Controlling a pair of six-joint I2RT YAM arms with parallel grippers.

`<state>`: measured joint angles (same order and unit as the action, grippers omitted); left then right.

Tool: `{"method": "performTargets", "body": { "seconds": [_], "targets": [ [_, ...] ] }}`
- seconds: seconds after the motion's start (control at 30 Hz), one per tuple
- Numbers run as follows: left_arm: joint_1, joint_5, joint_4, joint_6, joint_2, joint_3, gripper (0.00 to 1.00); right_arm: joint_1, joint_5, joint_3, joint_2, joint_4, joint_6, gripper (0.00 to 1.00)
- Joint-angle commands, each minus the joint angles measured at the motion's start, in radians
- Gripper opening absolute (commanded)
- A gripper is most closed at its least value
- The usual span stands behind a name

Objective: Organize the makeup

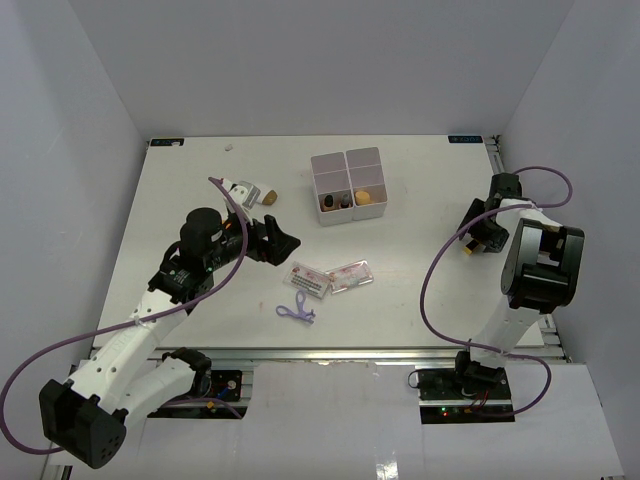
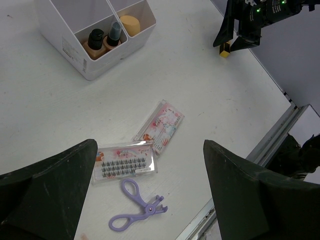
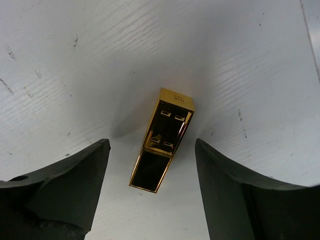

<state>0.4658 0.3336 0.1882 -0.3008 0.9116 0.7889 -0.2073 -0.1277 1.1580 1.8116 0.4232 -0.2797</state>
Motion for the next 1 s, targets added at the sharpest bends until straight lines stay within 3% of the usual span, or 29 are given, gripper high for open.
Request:
{"method": "performTargets", "body": {
  "seconds": [0.0,0.37,0.47,0.53,0.7,0.87,0.97],
  "targets": [
    [-0.01,0.012,0.0,-0.001,-0.007,-0.008,0.98,0.0,0.016,0.04,0.018,-0.001,-0.001,0.71],
    [-0.018,-0.002,0.002,0.003,-0.001,-0.014,0.98,-0.001,0.093,0.036,0.013,-0.01,0.015,0.35],
    [-0.018,0.003,-0.001,0.006,0.001,-0.014,0.98,-0.001,0.114,0.026,-0.001,-0.021,0.033,0.31],
    [-0.018,0.026,-0.013,0.01,-0.001,-0.017,0.98,-0.001,0.168,0.006,-0.03,-0.047,0.059,0.21],
    [-0.019,0.153,-0.065,0.011,-0.008,-0.036,0.98,-0.001,0.265,-0.065,-0.133,-0.108,0.14,0.1],
    [-0.019,0.311,-0.161,-0.034,0.031,-0.062,0.98,-0.001,0.618,-0.114,-0.254,-0.082,0.38,0.08],
    [-0.019,0.427,-0.284,-0.143,0.094,-0.077,0.98,0.002,0.869,-0.133,-0.334,-0.01,0.559,0.08]
  ]
}}
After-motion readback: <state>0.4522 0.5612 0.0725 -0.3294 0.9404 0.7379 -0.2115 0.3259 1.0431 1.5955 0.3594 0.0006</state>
